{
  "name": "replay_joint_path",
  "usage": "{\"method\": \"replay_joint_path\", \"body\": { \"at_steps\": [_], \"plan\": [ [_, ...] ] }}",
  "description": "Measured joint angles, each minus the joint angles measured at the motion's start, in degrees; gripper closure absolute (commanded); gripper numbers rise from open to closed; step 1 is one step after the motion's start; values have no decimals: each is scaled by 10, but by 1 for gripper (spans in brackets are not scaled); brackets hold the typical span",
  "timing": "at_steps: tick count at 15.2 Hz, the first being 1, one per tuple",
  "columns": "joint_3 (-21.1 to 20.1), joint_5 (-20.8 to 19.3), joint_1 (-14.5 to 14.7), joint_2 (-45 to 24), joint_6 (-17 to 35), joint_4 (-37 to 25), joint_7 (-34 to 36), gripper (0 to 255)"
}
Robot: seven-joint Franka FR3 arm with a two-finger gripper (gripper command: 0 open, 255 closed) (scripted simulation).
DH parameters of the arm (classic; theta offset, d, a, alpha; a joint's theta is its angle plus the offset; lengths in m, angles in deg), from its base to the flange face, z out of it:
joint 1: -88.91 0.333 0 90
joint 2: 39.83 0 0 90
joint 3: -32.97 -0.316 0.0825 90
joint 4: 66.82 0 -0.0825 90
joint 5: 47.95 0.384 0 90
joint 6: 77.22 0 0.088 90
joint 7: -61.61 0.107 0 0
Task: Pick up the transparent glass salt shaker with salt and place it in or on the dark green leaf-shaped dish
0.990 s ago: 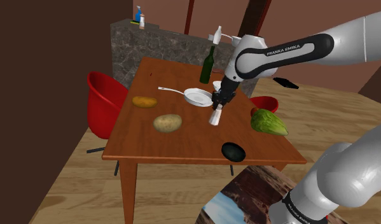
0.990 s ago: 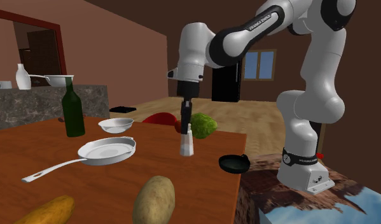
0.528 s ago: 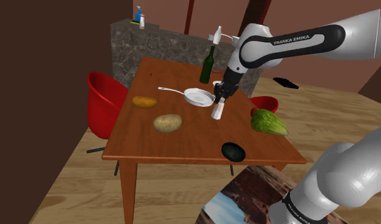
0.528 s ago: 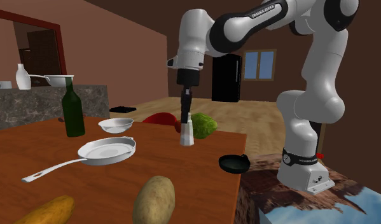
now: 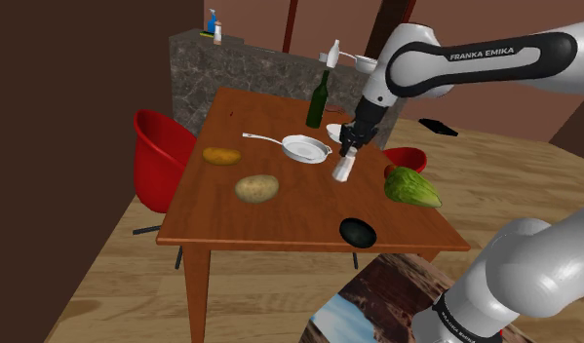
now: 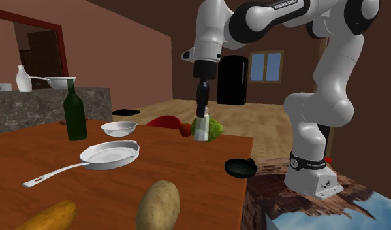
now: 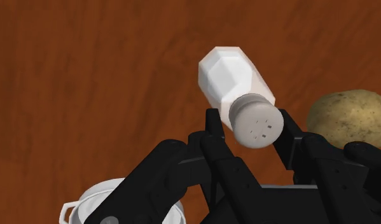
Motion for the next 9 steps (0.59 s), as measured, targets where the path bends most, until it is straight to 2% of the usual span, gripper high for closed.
{"method": "replay_joint_path", "body": {
  "at_steps": [5, 9],
  "plan": [
    [-13, 1, 3, 120, -48, 72, 18, 255],
    [-21, 3, 5, 229, -107, 120, 28, 255]
  ]
}}
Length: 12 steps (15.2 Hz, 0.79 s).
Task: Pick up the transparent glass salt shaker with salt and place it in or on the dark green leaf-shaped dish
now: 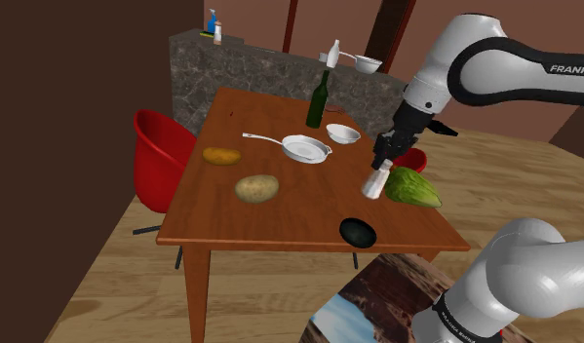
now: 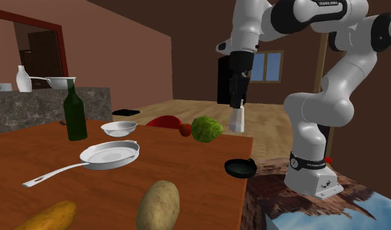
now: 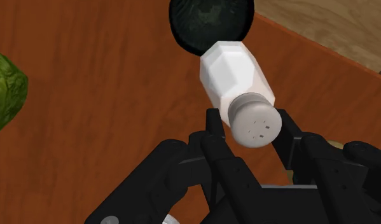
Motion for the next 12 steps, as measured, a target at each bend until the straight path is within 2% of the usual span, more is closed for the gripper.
{"method": "replay_joint_path", "body": {
  "at_steps": [2, 12],
  "plan": [
    [-7, 4, 3, 26, -9, 18, 8, 255],
    [-10, 7, 5, 32, 63, 97, 7, 255]
  ]
}}
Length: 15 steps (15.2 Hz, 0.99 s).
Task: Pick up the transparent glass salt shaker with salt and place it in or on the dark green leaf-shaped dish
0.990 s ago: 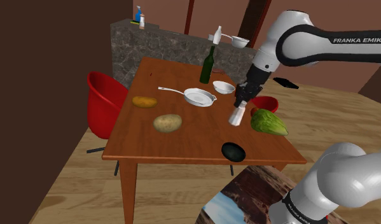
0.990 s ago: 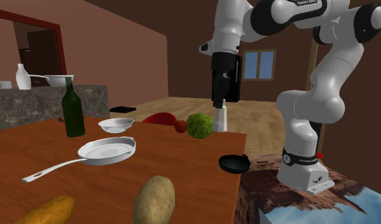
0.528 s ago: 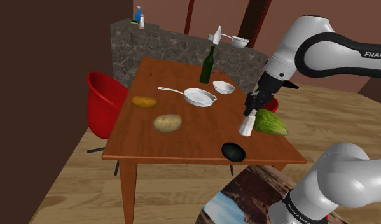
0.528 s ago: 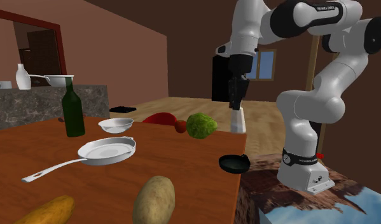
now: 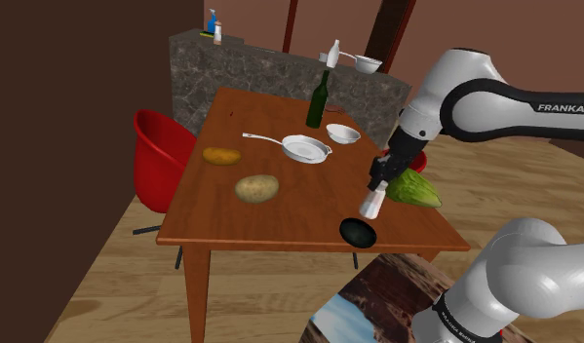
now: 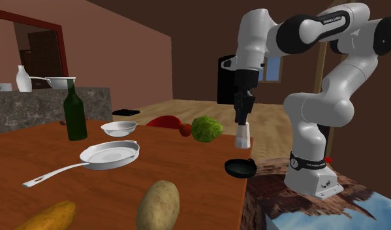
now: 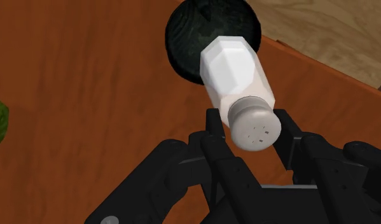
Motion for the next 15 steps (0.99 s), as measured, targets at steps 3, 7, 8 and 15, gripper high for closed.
{"method": "replay_joint_path", "body": {
  "at_steps": [3, 7, 8, 15],
  "plan": [
    [0, 0, 0, -3, 24, 21, -2, 255],
    [0, 1, 0, -8, 59, 50, -3, 255],
    [1, 1, 0, -13, 70, 57, -4, 255],
    [0, 2, 1, -21, 87, 66, -4, 255]
  ]
}}
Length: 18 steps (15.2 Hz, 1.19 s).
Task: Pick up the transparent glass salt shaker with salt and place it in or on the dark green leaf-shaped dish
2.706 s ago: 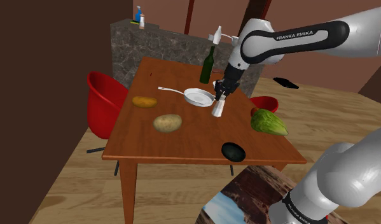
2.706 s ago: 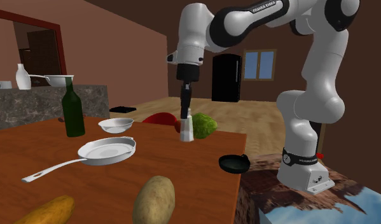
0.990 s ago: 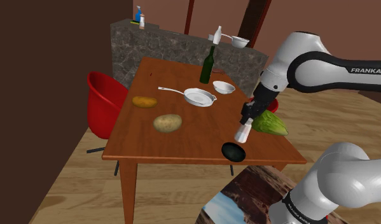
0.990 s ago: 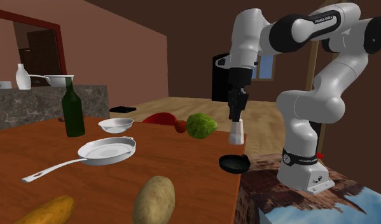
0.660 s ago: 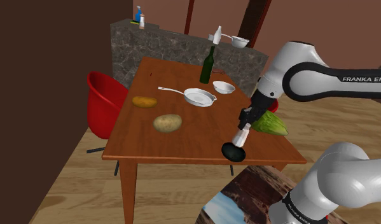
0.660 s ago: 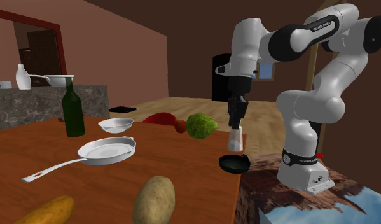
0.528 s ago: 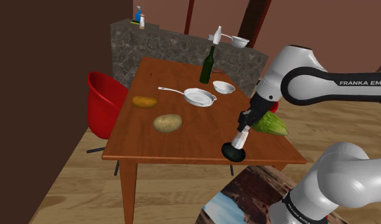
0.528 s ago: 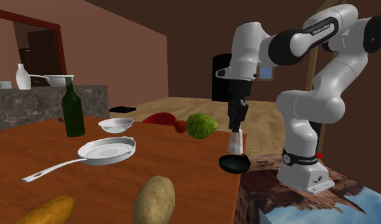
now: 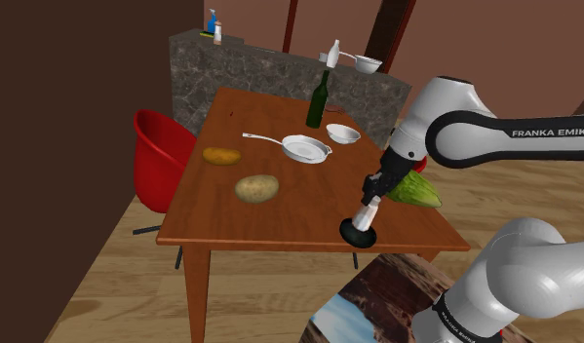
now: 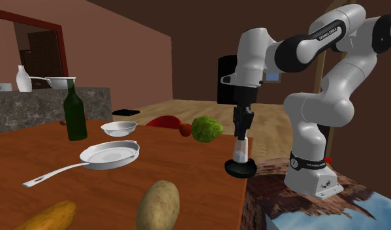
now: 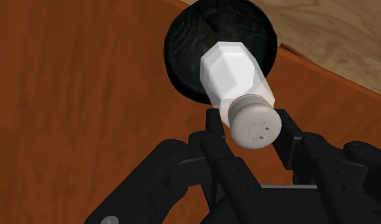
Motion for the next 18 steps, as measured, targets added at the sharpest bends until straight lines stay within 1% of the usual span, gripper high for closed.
{"method": "replay_joint_path", "body": {
  "at_steps": [1, 7, 9, 11, 12, 18],
  "plan": [
    [0, 0, 0, 0, 0, 0, 0, 0],
    [0, 0, 0, 0, 0, 0, 0, 0],
    [1, -2, -1, 14, -30, -17, 0, 0],
    [1, -3, -2, 33, -75, -44, 2, 0],
    [2, -4, -2, 35, -83, -49, 1, 0],
    [3, -4, -3, 35, -90, -56, 1, 0]
  ]
}}
